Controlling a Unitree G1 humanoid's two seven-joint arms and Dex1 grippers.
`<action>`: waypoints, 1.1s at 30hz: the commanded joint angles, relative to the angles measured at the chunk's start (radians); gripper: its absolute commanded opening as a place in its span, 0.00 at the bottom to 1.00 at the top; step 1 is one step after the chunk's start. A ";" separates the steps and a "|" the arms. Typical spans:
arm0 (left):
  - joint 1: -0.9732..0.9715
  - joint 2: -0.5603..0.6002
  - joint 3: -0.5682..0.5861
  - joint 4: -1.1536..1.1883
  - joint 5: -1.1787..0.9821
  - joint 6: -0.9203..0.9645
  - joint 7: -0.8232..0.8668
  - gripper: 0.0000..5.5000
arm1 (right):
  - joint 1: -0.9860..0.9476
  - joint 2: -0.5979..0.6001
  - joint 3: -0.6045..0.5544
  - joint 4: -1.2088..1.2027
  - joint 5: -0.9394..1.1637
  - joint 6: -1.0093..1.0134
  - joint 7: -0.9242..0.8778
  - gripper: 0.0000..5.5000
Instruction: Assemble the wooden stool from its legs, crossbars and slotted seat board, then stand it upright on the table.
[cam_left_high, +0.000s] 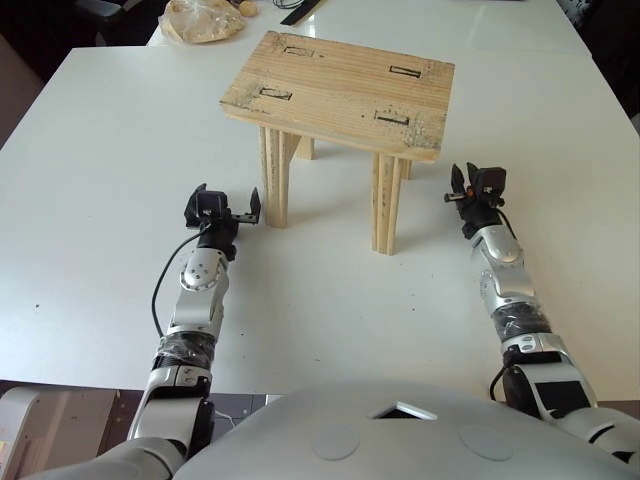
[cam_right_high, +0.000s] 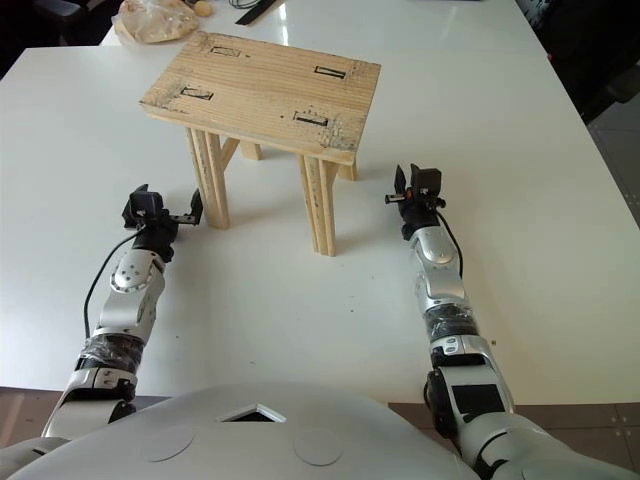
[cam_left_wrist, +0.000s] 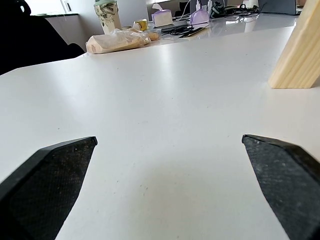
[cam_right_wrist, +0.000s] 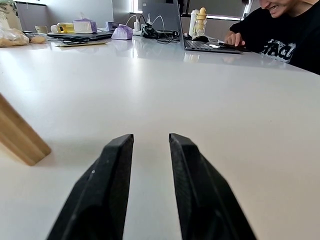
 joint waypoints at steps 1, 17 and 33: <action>-0.025 -0.025 0.021 0.073 0.021 -0.068 -0.017 0.98 | -0.055 0.022 -0.033 0.120 -0.036 -0.066 0.002 0.24; -0.092 -0.089 0.054 0.247 0.096 -0.164 0.035 0.98 | -0.169 0.066 -0.175 0.343 0.008 -0.070 0.008 0.24; -0.160 -0.098 0.043 0.280 0.145 -0.166 0.047 0.98 | -0.196 0.085 -0.249 0.297 -0.023 0.012 -0.121 0.24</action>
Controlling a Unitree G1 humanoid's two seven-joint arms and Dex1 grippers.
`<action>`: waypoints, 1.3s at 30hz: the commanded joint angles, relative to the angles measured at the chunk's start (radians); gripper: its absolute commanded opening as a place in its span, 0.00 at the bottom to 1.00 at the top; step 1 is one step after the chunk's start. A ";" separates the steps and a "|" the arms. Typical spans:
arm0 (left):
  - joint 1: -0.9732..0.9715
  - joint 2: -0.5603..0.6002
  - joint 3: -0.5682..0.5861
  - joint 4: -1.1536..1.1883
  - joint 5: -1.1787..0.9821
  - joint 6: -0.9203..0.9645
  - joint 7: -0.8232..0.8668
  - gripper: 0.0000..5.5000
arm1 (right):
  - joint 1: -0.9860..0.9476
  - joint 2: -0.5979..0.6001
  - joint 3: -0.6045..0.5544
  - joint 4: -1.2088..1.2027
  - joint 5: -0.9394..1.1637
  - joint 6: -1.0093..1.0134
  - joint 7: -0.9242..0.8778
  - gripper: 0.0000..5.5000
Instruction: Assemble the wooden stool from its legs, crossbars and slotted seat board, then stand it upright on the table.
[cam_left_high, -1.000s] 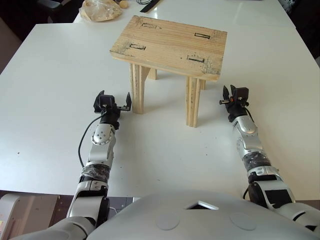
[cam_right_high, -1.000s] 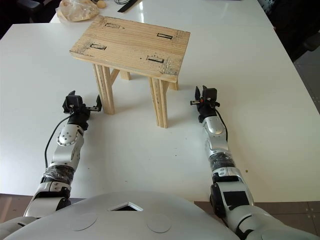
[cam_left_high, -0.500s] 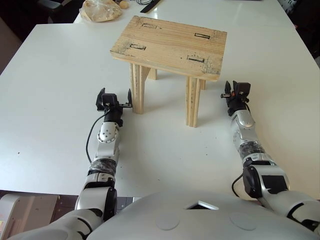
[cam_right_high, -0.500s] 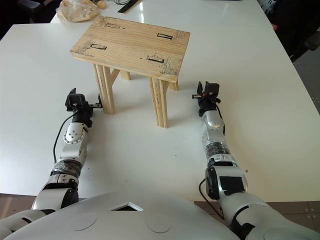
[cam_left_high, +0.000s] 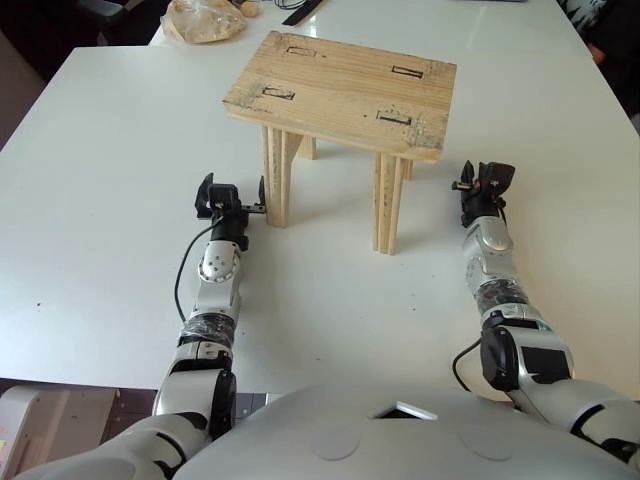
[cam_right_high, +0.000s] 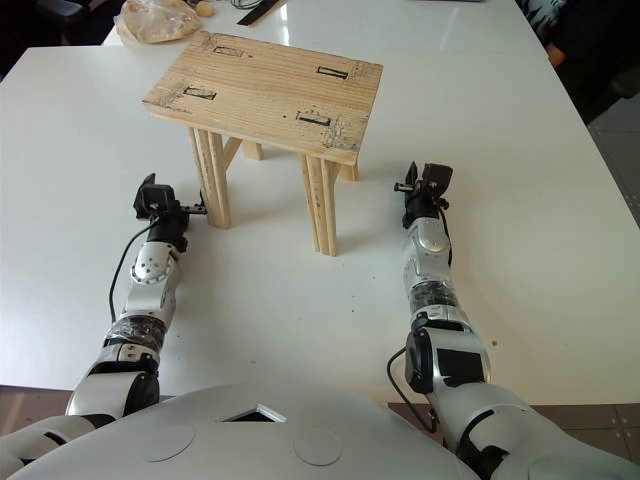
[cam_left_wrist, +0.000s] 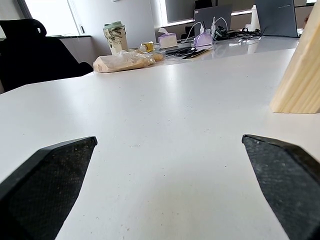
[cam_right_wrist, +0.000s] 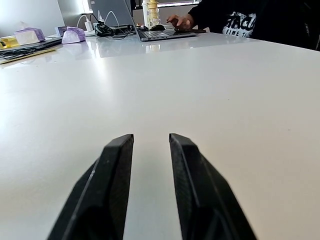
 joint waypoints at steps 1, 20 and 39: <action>-0.035 -0.018 -0.020 0.054 0.042 0.000 0.017 0.98 | -0.022 0.001 -0.014 0.024 -0.005 0.061 -0.038 0.24; -0.088 -0.037 -0.014 0.193 0.074 -0.076 0.056 0.98 | -0.212 0.090 0.050 0.007 -0.075 0.102 -0.130 0.24; -0.092 0.028 0.048 0.258 0.051 -0.130 0.036 0.98 | -0.193 -0.039 -0.009 0.187 -0.087 0.097 -0.070 0.24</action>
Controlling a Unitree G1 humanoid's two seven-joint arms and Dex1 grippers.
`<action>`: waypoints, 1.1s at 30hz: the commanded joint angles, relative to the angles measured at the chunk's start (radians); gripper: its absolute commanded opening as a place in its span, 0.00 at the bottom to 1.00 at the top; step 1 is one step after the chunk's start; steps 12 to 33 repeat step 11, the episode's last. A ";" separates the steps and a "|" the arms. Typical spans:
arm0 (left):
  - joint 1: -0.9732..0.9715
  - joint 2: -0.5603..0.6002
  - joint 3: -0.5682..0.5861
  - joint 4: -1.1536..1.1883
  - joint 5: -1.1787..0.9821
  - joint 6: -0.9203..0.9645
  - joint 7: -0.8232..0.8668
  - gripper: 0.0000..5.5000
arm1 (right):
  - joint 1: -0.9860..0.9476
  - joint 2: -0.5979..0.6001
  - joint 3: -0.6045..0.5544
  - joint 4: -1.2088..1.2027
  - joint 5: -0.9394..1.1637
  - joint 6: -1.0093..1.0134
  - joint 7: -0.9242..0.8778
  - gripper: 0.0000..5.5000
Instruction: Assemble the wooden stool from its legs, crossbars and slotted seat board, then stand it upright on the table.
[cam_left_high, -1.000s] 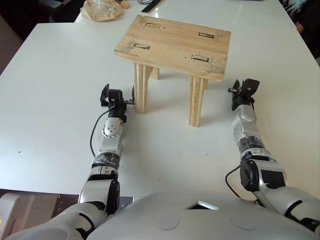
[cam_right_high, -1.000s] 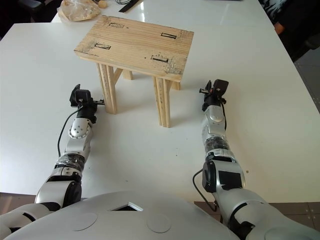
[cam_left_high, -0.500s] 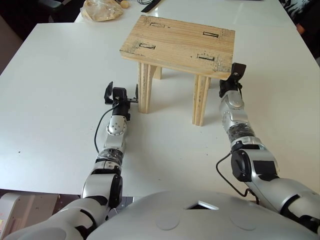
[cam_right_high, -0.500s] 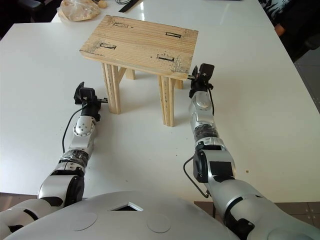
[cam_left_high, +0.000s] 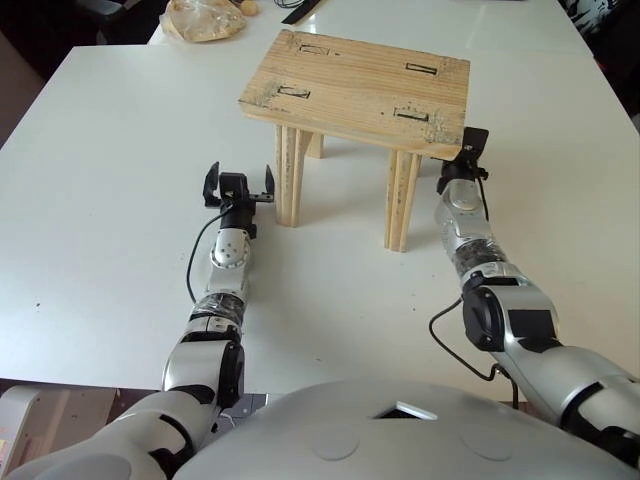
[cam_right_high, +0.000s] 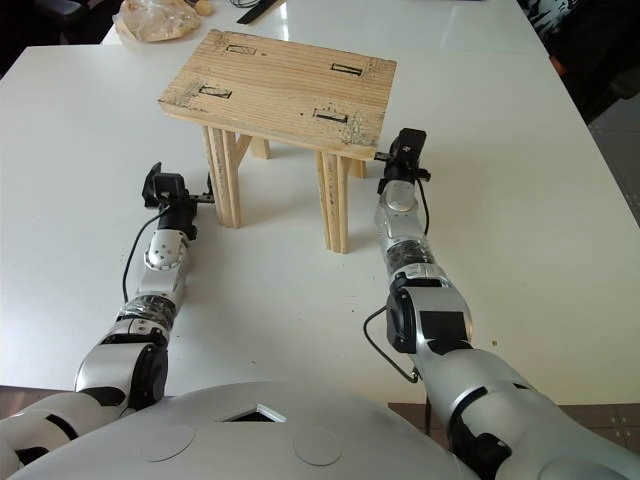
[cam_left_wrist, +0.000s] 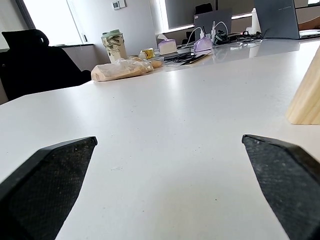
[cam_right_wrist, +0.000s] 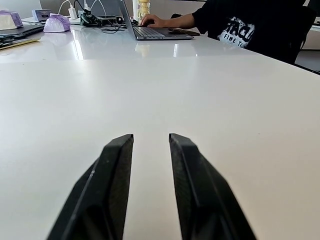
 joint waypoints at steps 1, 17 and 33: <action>0.045 0.048 0.020 0.027 -0.019 -0.002 -0.044 0.98 | 0.075 -0.103 -0.032 0.021 0.067 -0.020 0.258 0.24; 0.097 0.022 0.008 -0.101 -0.093 0.009 -0.196 0.98 | 0.174 -0.177 0.011 -0.053 0.070 -0.068 0.532 0.24; 0.097 0.022 0.008 -0.101 -0.093 0.009 -0.196 0.98 | 0.174 -0.177 0.011 -0.053 0.070 -0.068 0.532 0.24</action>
